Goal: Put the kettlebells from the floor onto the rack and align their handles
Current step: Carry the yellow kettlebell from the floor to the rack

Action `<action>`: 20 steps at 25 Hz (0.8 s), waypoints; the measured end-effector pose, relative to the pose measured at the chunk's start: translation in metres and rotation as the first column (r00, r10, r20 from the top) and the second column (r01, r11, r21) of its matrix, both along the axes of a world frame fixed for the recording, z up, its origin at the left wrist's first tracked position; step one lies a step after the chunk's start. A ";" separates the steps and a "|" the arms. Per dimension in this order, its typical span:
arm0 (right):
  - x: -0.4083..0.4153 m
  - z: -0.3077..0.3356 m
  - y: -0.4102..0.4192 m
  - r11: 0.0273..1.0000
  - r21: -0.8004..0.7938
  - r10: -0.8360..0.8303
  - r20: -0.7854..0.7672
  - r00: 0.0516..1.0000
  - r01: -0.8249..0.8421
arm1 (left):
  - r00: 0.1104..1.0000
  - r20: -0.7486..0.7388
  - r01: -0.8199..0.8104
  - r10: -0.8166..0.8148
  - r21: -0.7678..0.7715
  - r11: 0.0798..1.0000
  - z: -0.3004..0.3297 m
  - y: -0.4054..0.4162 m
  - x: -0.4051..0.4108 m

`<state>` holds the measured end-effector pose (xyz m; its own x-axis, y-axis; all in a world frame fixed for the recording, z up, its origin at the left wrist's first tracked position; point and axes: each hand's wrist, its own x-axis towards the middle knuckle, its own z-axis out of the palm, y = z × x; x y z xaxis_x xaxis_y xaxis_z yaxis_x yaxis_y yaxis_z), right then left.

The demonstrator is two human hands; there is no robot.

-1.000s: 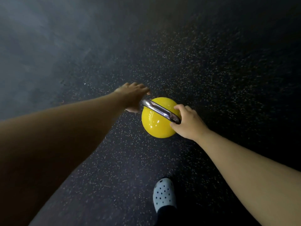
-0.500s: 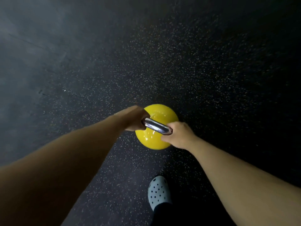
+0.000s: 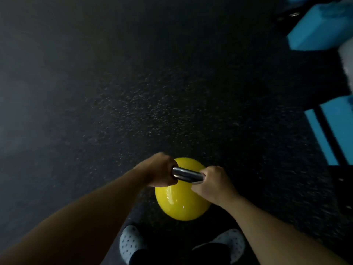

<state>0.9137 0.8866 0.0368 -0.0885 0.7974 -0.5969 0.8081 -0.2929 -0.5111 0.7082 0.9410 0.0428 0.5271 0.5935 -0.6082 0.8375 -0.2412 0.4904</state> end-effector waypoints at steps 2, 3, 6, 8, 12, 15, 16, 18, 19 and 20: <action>0.063 0.022 0.006 0.994 0.039 -0.100 0.019 0.995 0.100 | 0.996 0.017 0.086 -0.086 0.004 0.996 0.021 0.026 0.071; 0.098 0.038 0.009 0.987 0.060 -0.154 0.025 0.988 0.152 | 0.991 0.032 0.130 -0.131 0.017 0.991 0.036 0.039 0.111; 0.203 0.088 0.018 0.944 0.166 -0.291 0.016 0.956 0.285 | 0.961 0.081 0.255 -0.263 0.101 0.962 0.088 0.076 0.229; 0.264 0.121 0.022 0.900 0.257 -0.372 0.036 0.928 0.351 | 0.924 0.101 0.348 -0.369 0.177 0.921 0.120 0.098 0.300; 0.375 0.184 0.023 0.799 0.406 -0.515 0.083 0.853 0.443 | 0.825 0.124 0.481 -0.552 0.357 0.800 0.177 0.128 0.434; 0.444 0.224 0.021 0.708 0.528 -0.624 0.159 0.765 0.468 | 0.712 0.156 0.559 -0.685 0.465 0.686 0.215 0.147 0.528; 0.463 0.234 0.019 0.678 0.557 -0.663 0.183 0.726 0.479 | 0.671 0.163 0.579 -0.723 0.494 0.649 0.226 0.151 0.555; 0.491 0.252 0.016 0.624 0.597 -0.729 0.211 0.651 0.505 | 0.595 0.180 0.608 -0.783 0.537 0.585 0.246 0.155 0.599; 0.505 0.258 0.013 0.587 0.629 -0.763 0.219 0.608 0.510 | 0.557 0.192 0.623 -0.808 0.547 0.559 0.254 0.156 0.623; 0.519 0.263 0.012 0.549 0.673 -0.792 0.227 0.567 0.496 | 0.522 0.202 0.635 -0.829 0.557 0.535 0.260 0.158 0.647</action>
